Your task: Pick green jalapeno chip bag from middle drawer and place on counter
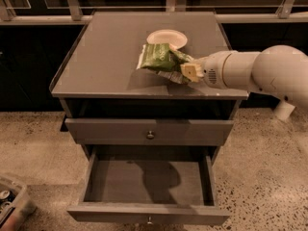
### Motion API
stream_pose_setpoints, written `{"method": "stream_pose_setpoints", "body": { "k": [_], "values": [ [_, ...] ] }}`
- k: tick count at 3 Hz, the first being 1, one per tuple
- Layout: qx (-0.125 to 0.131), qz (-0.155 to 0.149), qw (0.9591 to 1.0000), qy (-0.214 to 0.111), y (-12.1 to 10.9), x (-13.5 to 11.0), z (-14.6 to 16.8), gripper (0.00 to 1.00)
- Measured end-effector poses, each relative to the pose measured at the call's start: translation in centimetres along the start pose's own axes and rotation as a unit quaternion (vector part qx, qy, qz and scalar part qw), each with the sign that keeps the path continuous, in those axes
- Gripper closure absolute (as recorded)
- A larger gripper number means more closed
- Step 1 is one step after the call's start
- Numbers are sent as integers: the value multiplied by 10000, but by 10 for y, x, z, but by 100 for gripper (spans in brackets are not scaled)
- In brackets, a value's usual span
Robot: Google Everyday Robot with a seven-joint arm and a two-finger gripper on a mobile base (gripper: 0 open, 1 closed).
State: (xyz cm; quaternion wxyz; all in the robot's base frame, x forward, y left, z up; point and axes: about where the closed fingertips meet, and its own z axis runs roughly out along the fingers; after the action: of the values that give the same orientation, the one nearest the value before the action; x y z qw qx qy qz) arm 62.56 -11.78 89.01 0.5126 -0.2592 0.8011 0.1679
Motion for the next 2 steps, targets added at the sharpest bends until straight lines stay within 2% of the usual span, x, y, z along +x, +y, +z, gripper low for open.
{"method": "stream_pose_setpoints", "body": {
  "k": [2],
  "values": [
    [7, -3, 10000, 16, -1, 1, 1, 34]
  ]
}}
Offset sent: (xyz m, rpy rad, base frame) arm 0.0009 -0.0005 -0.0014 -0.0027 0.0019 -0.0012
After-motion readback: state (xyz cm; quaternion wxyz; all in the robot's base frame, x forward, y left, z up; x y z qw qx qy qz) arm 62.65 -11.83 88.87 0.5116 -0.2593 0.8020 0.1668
